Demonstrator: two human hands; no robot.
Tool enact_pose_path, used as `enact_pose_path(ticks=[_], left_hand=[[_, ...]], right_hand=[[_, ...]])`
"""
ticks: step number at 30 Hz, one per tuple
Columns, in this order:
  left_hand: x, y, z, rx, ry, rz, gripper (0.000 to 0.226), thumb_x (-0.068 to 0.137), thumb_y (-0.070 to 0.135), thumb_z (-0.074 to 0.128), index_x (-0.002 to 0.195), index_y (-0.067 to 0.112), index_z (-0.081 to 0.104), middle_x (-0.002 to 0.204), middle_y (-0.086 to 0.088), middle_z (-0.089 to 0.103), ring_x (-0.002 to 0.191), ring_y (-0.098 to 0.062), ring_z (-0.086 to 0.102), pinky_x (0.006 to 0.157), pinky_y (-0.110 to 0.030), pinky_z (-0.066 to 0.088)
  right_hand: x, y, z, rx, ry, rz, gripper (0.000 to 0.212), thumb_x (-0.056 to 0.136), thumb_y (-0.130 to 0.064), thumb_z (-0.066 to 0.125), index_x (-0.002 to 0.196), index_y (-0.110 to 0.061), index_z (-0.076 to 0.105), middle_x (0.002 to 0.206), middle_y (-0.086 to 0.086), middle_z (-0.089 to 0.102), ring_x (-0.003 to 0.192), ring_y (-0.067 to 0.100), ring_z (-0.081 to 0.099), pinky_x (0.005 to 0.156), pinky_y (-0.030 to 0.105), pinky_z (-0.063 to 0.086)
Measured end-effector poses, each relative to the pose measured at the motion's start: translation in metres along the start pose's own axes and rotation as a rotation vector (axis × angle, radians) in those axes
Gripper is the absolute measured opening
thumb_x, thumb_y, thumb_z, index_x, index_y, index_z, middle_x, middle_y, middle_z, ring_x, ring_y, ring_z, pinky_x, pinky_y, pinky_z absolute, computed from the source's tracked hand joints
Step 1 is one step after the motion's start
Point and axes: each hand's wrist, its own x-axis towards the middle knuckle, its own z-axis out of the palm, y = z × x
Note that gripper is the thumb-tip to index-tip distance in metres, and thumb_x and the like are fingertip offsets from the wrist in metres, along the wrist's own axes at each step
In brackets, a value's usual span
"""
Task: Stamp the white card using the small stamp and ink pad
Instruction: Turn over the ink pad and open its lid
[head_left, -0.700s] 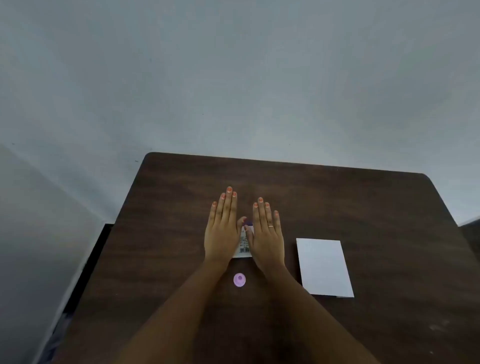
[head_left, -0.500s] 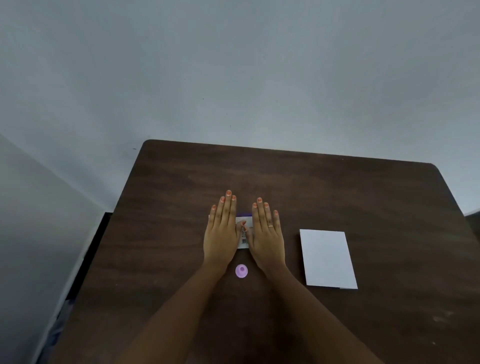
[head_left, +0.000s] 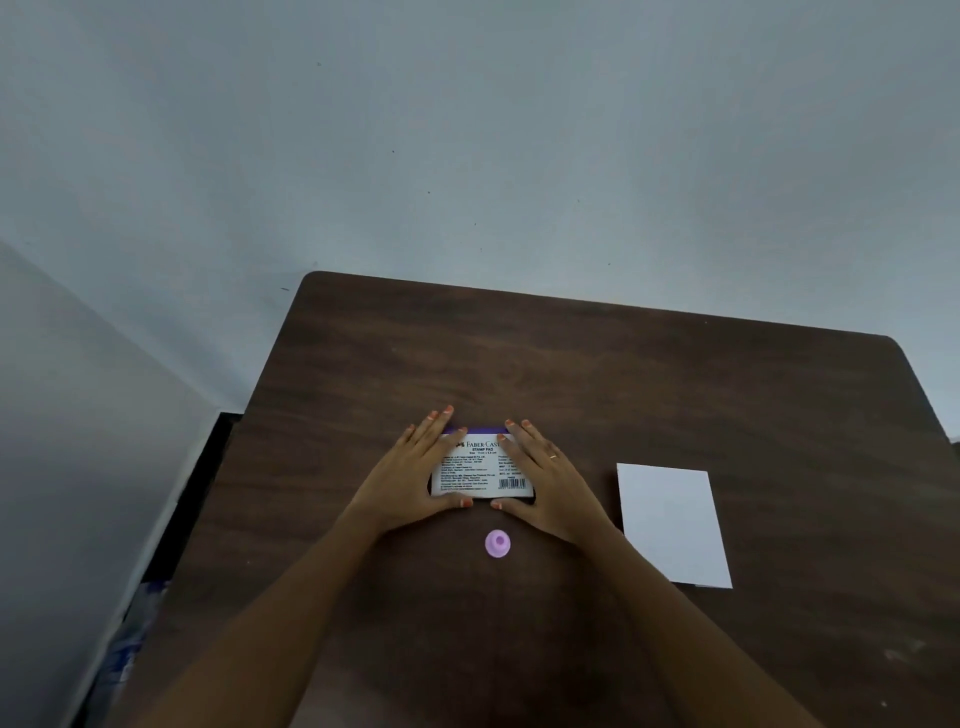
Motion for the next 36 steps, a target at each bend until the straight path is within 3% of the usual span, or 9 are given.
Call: enact_pose_path(ticks=[5,10,15,20,22,24,27,31,36], left_hand=[[0.0,-0.01,-0.004,0.009,-0.057,0.011,0.092,0.072,0.058,0.062,0.142,0.03,0.009,0.154,0.0,0.01,0.14,-0.017,0.01,0.113,-0.034,0.0],[-0.004,-0.011,-0.002,-0.095,-0.061,-0.041,0.09,0.07,0.052,0.068,0.14,0.037,0.013,0.151,-0.004,0.012,0.137,-0.022,0.017,0.111,-0.042,0.027],[-0.007,-0.01,0.001,-0.145,0.04,-0.04,0.103,0.064,0.05,0.073,0.139,0.037,0.004,0.151,-0.004,0.017,0.139,-0.02,0.013,0.113,-0.042,0.019],[-0.007,-0.01,0.002,-0.222,0.104,-0.097,0.114,0.056,0.049,0.079,0.142,0.025,0.007,0.152,0.001,0.017,0.139,-0.014,0.01,0.112,-0.034,0.014],[-0.006,-0.01,0.003,-0.212,0.087,-0.117,0.113,0.056,0.051,0.078,0.142,0.025,0.008,0.153,0.0,0.016,0.139,-0.014,0.01,0.112,-0.035,0.014],[-0.006,-0.01,0.003,-0.206,0.067,-0.142,0.116,0.058,0.053,0.076,0.143,0.022,0.004,0.154,-0.003,0.011,0.14,-0.015,0.008,0.114,-0.036,0.014],[-0.007,-0.009,0.005,-0.164,0.046,-0.112,0.119,0.063,0.057,0.07,0.141,0.026,-0.014,0.155,-0.001,-0.003,0.138,-0.007,-0.004,0.113,-0.03,0.005],[-0.006,-0.01,0.008,-0.059,0.037,-0.071,0.116,0.067,0.067,0.058,0.135,0.028,-0.027,0.151,0.006,-0.015,0.136,-0.001,-0.012,0.113,-0.026,-0.004],[-0.006,-0.011,0.013,0.035,0.046,-0.048,0.108,0.069,0.074,0.047,0.135,0.026,-0.025,0.148,0.006,-0.016,0.138,-0.005,-0.012,0.114,-0.029,-0.007]], right_hand=[[-0.002,-0.003,-0.001,0.075,0.054,0.021,0.08,0.078,-0.049,0.061,0.142,-0.021,0.022,0.155,0.004,0.018,0.141,0.015,0.003,0.112,0.032,0.016],[-0.005,-0.003,-0.005,0.103,0.075,0.017,0.076,0.076,-0.049,0.063,0.139,-0.022,0.03,0.151,0.007,0.027,0.141,0.023,0.017,0.111,0.036,0.023],[-0.005,-0.005,-0.014,0.166,0.157,-0.005,0.063,0.076,-0.041,0.067,0.131,-0.018,0.046,0.144,0.007,0.042,0.136,0.02,0.031,0.108,0.033,0.026],[0.005,-0.013,-0.025,0.497,0.332,0.119,0.027,0.078,-0.024,0.069,0.104,-0.016,0.067,0.11,0.0,0.069,0.107,0.01,0.06,0.094,0.023,0.046],[0.015,-0.016,-0.029,0.651,0.419,0.168,0.012,0.081,-0.017,0.066,0.093,-0.018,0.068,0.093,-0.009,0.067,0.089,0.002,0.062,0.079,0.01,0.048],[0.028,-0.019,-0.034,0.769,0.464,0.258,0.011,0.084,-0.014,0.061,0.089,-0.023,0.065,0.088,-0.016,0.063,0.085,-0.002,0.06,0.07,0.002,0.045],[0.05,-0.019,-0.036,0.829,0.48,0.371,0.011,0.088,-0.018,0.056,0.09,-0.026,0.062,0.094,-0.011,0.063,0.088,-0.001,0.056,0.069,0.007,0.044],[0.077,-0.009,-0.034,0.725,0.491,0.44,0.016,0.089,-0.015,0.054,0.1,-0.011,0.065,0.108,0.008,0.063,0.096,0.013,0.054,0.079,0.019,0.041],[0.097,0.004,-0.03,0.516,0.441,0.504,0.018,0.087,-0.013,0.057,0.098,-0.004,0.068,0.106,0.015,0.06,0.102,0.025,0.052,0.09,0.036,0.044]])
